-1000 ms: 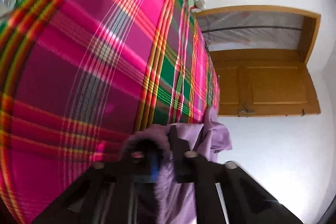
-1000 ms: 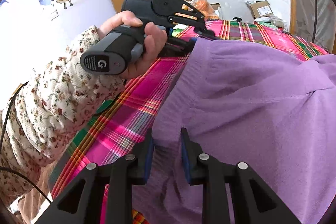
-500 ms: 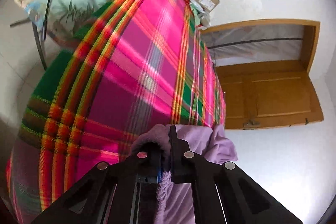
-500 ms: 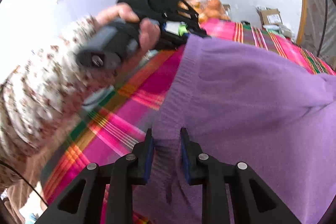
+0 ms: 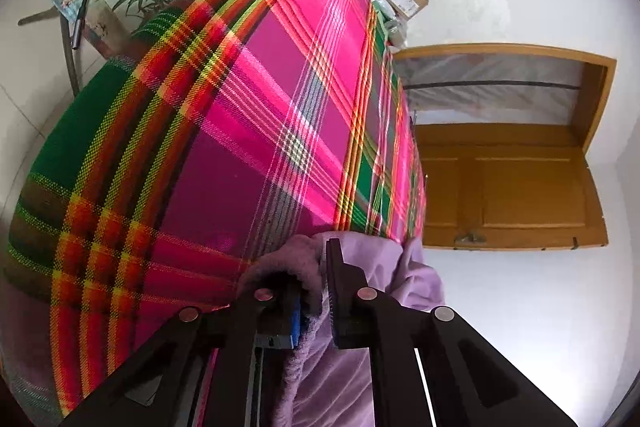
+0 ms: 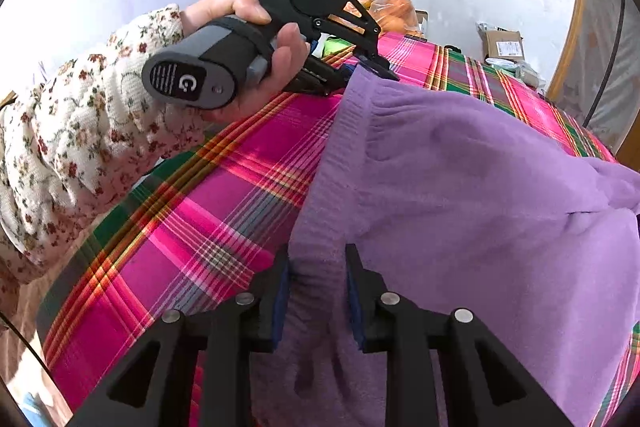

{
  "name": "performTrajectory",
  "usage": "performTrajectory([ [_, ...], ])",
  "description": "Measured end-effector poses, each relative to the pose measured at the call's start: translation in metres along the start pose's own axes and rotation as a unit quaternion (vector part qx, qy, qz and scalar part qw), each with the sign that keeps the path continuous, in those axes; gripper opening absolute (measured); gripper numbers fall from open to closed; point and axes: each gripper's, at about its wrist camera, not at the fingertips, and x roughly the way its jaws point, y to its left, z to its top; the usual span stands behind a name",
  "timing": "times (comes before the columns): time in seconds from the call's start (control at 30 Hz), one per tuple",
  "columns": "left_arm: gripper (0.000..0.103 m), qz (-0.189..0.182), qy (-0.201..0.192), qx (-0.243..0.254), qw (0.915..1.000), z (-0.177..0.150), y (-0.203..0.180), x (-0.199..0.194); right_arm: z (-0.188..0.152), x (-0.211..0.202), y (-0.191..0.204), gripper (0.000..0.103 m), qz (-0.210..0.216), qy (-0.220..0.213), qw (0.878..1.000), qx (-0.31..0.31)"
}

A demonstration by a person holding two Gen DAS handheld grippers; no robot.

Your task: Fold clothes

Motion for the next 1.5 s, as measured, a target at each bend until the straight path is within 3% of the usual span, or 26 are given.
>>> performTrajectory([
  [0.13, 0.018, 0.013, 0.002, 0.006, 0.9999, -0.005, -0.003, -0.008, -0.002, -0.002, 0.000, 0.027, 0.001, 0.005, 1.000, 0.000],
  [0.2, 0.026, 0.019, 0.000, 0.012, 0.9997, -0.009, -0.005, -0.017, -0.006, -0.010, -0.002, 0.027, 0.006, -0.002, 1.000, 0.003],
  [0.27, 0.041, 0.026, -0.006, 0.019, 0.9995, -0.016, -0.006, -0.031, -0.013, -0.021, -0.006, 0.029, 0.023, -0.019, 1.000, 0.007],
  [0.33, 0.046, 0.040, -0.019, 0.024, 0.9987, -0.024, -0.006, -0.046, -0.022, -0.034, -0.008, 0.034, 0.033, -0.039, 0.999, 0.004],
  [0.5, 0.047, 0.047, -0.021, 0.021, 0.9985, -0.058, 0.001, -0.070, -0.038, -0.054, -0.009, 0.046, 0.044, -0.068, 0.997, -0.011],
  [0.77, 0.048, 0.080, 0.016, 0.035, 0.9960, -0.118, 0.002, -0.071, -0.055, -0.057, 0.004, 0.049, 0.055, -0.065, 0.996, -0.036],
  [0.9, 0.049, 0.083, 0.025, 0.026, 0.9959, -0.131, 0.005, -0.070, -0.058, -0.060, 0.016, 0.049, 0.052, -0.071, 0.994, -0.065],
  [1.07, 0.049, 0.083, 0.031, 0.019, 0.9959, -0.137, 0.010, -0.071, -0.062, -0.041, 0.026, 0.049, 0.032, -0.026, 0.996, -0.083],
  [1.17, 0.049, 0.080, 0.030, 0.015, 0.9962, -0.143, 0.011, -0.072, -0.061, -0.040, 0.023, 0.049, 0.037, -0.026, 0.996, -0.073],
  [1.23, 0.049, 0.083, 0.030, 0.018, 0.9959, -0.144, 0.009, -0.069, -0.060, -0.039, 0.019, 0.047, 0.042, -0.024, 0.997, -0.062],
  [1.5, 0.049, 0.082, 0.033, 0.012, 0.9960, -0.145, 0.007, -0.066, -0.058, -0.041, 0.011, 0.014, 0.035, -0.024, 0.998, -0.044],
])
